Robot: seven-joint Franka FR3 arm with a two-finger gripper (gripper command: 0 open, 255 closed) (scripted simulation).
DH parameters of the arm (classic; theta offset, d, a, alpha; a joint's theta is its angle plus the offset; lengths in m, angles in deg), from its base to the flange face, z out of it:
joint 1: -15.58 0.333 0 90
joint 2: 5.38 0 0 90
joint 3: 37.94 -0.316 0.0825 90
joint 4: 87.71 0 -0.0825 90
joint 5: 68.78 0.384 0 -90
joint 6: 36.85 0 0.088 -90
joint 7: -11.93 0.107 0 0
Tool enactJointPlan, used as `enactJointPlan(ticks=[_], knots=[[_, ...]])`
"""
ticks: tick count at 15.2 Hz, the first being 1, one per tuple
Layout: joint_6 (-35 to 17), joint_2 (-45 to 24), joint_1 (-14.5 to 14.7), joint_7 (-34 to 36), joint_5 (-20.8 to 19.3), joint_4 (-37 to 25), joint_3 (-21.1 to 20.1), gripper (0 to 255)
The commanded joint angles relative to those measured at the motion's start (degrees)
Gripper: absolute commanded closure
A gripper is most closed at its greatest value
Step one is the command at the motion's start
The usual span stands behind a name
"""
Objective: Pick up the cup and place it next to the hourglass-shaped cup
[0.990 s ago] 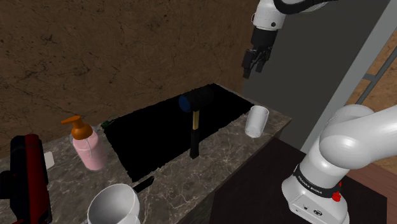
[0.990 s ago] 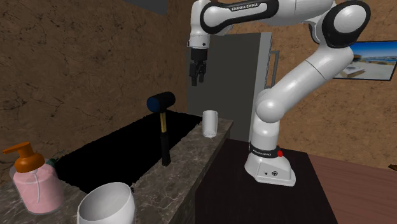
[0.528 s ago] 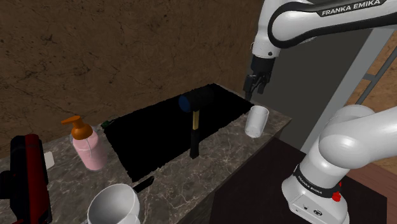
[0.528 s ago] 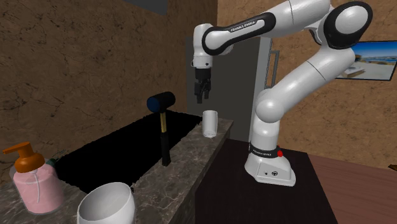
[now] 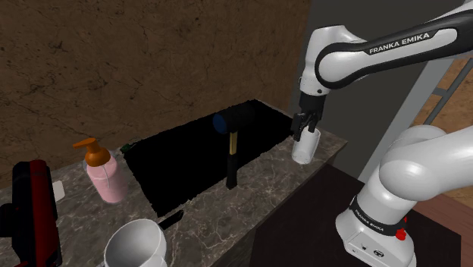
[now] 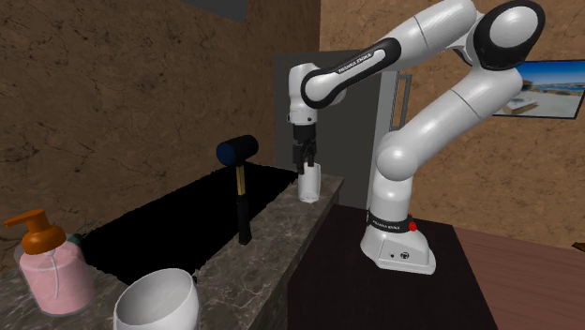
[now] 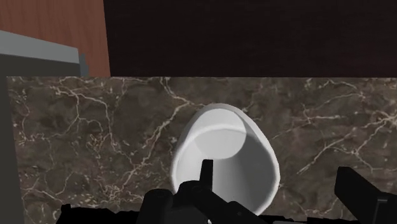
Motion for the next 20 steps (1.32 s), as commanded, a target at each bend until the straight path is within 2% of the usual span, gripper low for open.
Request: enactJointPlan(ticks=[1,4,12,13,20], knots=[[-2.2,-0.99,-0.06,-0.08,-0.08,1.22,0.13,0],[-4.7,-1.94,-0.06,-0.08,-0.12,2.77,0.19,0],[-4.69,-1.94,-0.06,-0.09,-0.12,2.76,0.2,0],[-4.69,-1.94,-0.06,-0.09,-0.12,2.76,0.2,255],[-4.7,-1.94,-0.05,-0.08,-0.11,2.76,0.19,255]])
